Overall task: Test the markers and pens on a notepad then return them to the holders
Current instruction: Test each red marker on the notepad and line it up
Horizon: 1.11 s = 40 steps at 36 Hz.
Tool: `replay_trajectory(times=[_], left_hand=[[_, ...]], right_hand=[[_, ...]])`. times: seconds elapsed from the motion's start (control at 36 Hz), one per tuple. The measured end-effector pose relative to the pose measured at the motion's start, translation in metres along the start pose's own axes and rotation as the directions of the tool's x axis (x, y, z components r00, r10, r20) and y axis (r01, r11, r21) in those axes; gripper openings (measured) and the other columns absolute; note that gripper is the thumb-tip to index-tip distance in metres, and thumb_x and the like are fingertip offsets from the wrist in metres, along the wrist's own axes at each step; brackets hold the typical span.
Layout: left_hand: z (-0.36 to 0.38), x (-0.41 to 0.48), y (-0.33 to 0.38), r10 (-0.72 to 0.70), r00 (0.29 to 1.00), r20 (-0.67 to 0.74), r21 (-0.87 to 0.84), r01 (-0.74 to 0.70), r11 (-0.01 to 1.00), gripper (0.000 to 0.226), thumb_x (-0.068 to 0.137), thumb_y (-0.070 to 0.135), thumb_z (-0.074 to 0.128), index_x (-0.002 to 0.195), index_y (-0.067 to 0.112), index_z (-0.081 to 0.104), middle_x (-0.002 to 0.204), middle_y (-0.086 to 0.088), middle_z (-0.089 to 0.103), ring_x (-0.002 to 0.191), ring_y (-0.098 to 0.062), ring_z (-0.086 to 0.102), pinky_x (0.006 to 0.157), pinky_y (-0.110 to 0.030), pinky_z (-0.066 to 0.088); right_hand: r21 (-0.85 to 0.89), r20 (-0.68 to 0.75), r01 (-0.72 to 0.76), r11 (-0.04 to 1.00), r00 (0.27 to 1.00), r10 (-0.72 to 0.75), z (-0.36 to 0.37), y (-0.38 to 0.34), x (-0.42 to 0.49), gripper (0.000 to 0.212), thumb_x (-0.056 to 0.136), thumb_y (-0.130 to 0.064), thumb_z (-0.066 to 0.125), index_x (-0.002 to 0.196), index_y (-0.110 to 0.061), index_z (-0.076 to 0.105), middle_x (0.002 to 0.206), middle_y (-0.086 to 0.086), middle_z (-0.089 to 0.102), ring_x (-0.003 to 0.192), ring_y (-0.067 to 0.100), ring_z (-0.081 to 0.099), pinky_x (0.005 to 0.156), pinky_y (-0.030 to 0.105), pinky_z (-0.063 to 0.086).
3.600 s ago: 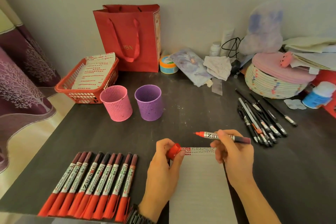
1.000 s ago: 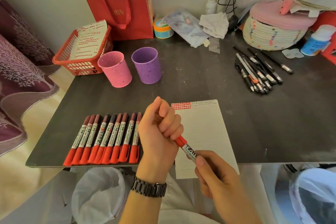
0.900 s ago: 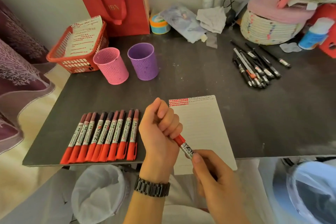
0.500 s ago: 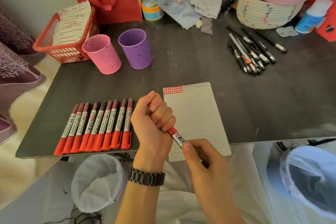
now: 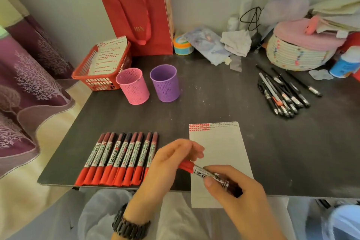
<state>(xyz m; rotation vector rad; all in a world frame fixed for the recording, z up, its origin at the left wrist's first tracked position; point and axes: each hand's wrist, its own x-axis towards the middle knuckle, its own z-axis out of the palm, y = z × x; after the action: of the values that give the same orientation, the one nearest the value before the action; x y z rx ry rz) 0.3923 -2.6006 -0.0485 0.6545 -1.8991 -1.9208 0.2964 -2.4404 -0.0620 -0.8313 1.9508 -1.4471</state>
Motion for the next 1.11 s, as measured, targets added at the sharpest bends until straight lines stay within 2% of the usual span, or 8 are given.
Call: replay_trajectory(times=[0.19, 0.36, 0.47, 0.67, 0.78, 0.89, 0.97, 1.11], left_hand=[[-0.047, -0.035, 0.007, -0.038, 0.995, 0.09, 0.615, -0.025, 0.788, 0.024, 0.095, 0.039, 0.063, 0.112, 0.055, 0.065, 0.1, 0.02, 0.069, 0.097, -0.004, 0.064, 0.083, -0.024, 0.05], [-0.098, -0.064, 0.012, 0.087, 0.991, -0.102, 0.773, 0.024, 0.634, 0.018, 0.088, 0.049, 0.067, 0.105, 0.046, 0.073, 0.099, 0.02, 0.058, 0.099, 0.0, 0.056, 0.083, -0.014, 0.043], [-0.153, -0.079, 0.005, 0.247, 0.844, -0.476, 0.741, 0.233, 0.63, 0.021, 0.084, 0.05, 0.062, 0.1, 0.044, 0.074, 0.093, 0.018, 0.058, 0.095, -0.004, 0.055, 0.082, -0.017, 0.041], [-0.211, -0.088, -0.045, 0.292, 0.495, -0.819, 0.54, 0.488, 0.686, 0.016, 0.091, 0.02, 0.069, 0.104, 0.019, 0.079, 0.08, 0.012, 0.058, 0.077, -0.002, 0.054, 0.069, -0.02, 0.038], [-0.207, -0.085, -0.072, 0.252, 0.485, -0.838, 0.523, 0.582, 0.623, 0.02, 0.092, 0.035, 0.065, 0.108, 0.031, 0.077, 0.085, 0.013, 0.058, 0.09, -0.018, 0.05, 0.083, -0.03, 0.038], [-0.194, -0.081, -0.079, 0.297, 0.452, -0.841, 0.532, 0.598, 0.599, 0.02, 0.092, 0.036, 0.065, 0.109, 0.036, 0.075, 0.086, 0.017, 0.055, 0.091, -0.014, 0.041, 0.084, -0.03, 0.036], [-0.188, -0.077, -0.079, 0.345, 0.441, -0.828, 0.56, 0.626, 0.542, 0.021, 0.093, 0.034, 0.062, 0.108, 0.032, 0.076, 0.089, 0.01, 0.056, 0.093, -0.018, 0.045, 0.084, -0.038, 0.043], [-0.176, -0.072, -0.077, 0.373, 0.485, -0.791, 0.612, 0.627, 0.482, 0.049, 0.095, 0.053, 0.038, 0.125, 0.026, 0.067, 0.118, 0.004, 0.057, 0.116, -0.021, 0.047, 0.098, -0.046, 0.043]], right_hand=[[-0.275, 0.288, 0.172, 0.946, 0.953, -0.089, -0.001, -0.012, 0.033, 0.019, 0.076, -0.054, 0.074, 0.089, -0.064, 0.065, 0.098, -0.044, 0.059, 0.096, -0.008, 0.057, 0.074, 0.011, 0.047], [-0.347, 0.292, 0.219, 0.912, 0.949, -0.117, 0.041, -0.015, 0.057, 0.037, 0.075, -0.061, 0.075, 0.092, -0.079, 0.047, 0.095, -0.046, 0.056, 0.1, -0.014, 0.055, 0.077, 0.0, 0.042], [-0.488, 0.22, 0.292, 0.823, 0.953, -0.208, 0.065, -0.006, 0.069, 0.045, 0.082, -0.067, 0.062, 0.114, -0.07, 0.031, 0.116, -0.052, 0.023, 0.112, -0.012, 0.033, 0.095, 0.007, 0.027], [-0.572, 0.275, 0.352, 0.741, 0.933, -0.231, 0.094, 0.009, 0.083, 0.059, 0.084, -0.06, 0.066, 0.137, -0.041, 0.05, 0.148, -0.021, 0.038, 0.14, 0.009, 0.032, 0.114, 0.024, 0.026], [-0.659, 0.275, 0.362, 0.659, 0.932, -0.236, 0.099, 0.014, 0.087, 0.052, 0.069, -0.055, 0.083, 0.114, -0.032, 0.071, 0.131, -0.01, 0.063, 0.124, 0.021, 0.06, 0.096, 0.038, 0.051], [-0.665, 0.262, 0.335, 0.667, 0.942, -0.211, 0.102, 0.018, 0.087, 0.046, 0.085, -0.06, 0.064, 0.125, -0.038, 0.065, 0.144, -0.018, 0.052, 0.139, 0.012, 0.042, 0.111, 0.03, 0.034], [-0.66, 0.233, 0.339, 0.671, 0.941, -0.246, 0.102, 0.018, 0.086, 0.043, 0.083, -0.057, 0.069, 0.12, -0.035, 0.069, 0.14, -0.013, 0.058, 0.135, 0.016, 0.048, 0.108, 0.033, 0.038], [-0.657, 0.273, 0.328, 0.678, 0.943, -0.192, 0.101, 0.016, 0.086, 0.053, 0.088, -0.07, 0.047, 0.133, -0.044, 0.054, 0.153, -0.024, 0.037, 0.145, 0.005, 0.026, 0.115, 0.023, 0.022]])
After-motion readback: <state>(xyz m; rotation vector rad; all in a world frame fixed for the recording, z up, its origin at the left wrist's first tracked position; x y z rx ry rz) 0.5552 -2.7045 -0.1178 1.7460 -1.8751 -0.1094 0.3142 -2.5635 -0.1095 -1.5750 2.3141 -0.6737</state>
